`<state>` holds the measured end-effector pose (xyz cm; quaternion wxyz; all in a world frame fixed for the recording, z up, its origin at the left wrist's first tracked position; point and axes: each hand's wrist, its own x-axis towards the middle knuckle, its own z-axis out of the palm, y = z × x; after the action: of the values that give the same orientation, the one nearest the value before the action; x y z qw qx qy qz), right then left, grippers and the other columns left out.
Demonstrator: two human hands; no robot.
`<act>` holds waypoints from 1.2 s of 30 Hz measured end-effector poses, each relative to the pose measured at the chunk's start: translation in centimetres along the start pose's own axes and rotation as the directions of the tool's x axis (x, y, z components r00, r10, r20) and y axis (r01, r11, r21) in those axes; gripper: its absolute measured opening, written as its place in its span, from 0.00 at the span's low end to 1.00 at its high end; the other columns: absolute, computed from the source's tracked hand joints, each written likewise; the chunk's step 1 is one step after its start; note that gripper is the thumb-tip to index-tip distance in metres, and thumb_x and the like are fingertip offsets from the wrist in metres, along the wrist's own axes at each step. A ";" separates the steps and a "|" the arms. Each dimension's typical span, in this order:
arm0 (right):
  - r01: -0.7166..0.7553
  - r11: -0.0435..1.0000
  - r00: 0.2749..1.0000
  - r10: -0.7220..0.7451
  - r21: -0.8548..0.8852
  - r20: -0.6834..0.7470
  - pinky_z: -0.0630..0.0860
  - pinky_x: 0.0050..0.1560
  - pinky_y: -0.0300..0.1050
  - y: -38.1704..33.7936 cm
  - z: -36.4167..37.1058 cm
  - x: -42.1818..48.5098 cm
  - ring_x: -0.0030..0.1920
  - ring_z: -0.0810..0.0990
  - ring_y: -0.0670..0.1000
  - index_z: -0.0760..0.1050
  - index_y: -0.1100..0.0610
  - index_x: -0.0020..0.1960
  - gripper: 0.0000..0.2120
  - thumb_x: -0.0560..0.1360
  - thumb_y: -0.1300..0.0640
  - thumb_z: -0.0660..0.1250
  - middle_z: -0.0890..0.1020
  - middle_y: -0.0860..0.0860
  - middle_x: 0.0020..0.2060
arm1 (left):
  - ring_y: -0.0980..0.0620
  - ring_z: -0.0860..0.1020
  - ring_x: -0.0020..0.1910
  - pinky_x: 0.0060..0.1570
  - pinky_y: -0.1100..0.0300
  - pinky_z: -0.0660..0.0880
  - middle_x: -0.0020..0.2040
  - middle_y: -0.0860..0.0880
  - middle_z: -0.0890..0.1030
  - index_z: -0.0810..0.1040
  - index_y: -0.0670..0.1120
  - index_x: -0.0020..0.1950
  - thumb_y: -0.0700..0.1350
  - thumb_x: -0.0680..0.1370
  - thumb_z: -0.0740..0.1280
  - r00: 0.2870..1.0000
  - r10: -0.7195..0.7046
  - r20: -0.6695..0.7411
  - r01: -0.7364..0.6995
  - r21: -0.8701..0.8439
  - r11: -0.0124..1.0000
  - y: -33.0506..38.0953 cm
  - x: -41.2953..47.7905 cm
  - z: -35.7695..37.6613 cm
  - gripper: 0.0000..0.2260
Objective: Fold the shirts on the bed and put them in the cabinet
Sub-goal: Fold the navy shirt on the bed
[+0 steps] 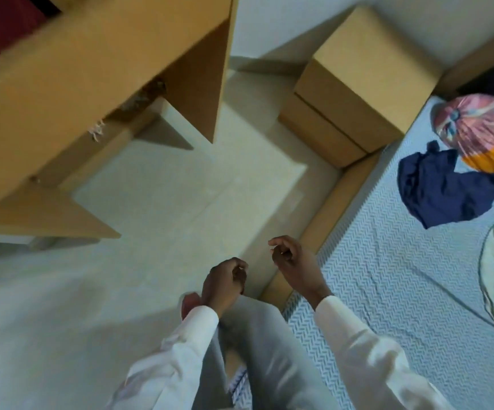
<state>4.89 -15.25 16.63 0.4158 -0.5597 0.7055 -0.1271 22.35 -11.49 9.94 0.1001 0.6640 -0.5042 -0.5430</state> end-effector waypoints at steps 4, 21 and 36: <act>-0.017 1.000 0.999 0.018 0.014 -0.033 0.72 0.37 0.32 6.9 3.3 2.8 0.38 0.81 0.43 0.80 0.50 0.53 0.10 0.76 0.61 0.66 0.83 0.47 0.39 | 0.52 0.81 0.52 0.54 0.59 0.77 0.54 0.54 0.84 0.81 0.52 0.55 0.45 0.78 0.66 0.999 0.005 -0.047 -0.007 -0.042 0.999 -3.7 4.7 5.4 0.08; 0.177 0.966 0.962 -0.129 0.190 -0.241 0.71 0.42 0.26 27.3 -0.6 1.4 0.40 0.79 0.37 0.79 0.52 0.55 0.09 0.76 0.58 0.70 0.82 0.45 0.41 | 0.53 0.80 0.41 0.49 0.56 0.77 0.43 0.56 0.81 0.81 0.53 0.52 0.45 0.75 0.65 0.906 0.322 -0.275 -0.333 0.008 0.943 -1.3 8.9 19.9 0.08; -0.263 0.926 0.941 0.184 -0.272 -0.284 0.60 0.73 0.54 50.3 -21.1 7.5 0.77 0.56 0.61 0.59 0.59 0.77 0.30 0.78 0.55 0.64 0.54 0.59 0.79 | 0.36 0.70 0.67 0.62 0.47 0.69 0.74 0.38 0.63 0.56 0.51 0.78 0.62 0.71 0.72 0.876 0.325 0.357 -0.428 0.886 0.181 17.0 13.3 41.7 0.42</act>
<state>-45.13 -10.79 -6.02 0.2422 -0.5116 0.8235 -0.0382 -22.81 -12.53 -2.99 -0.2045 0.4213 -0.8750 -0.1226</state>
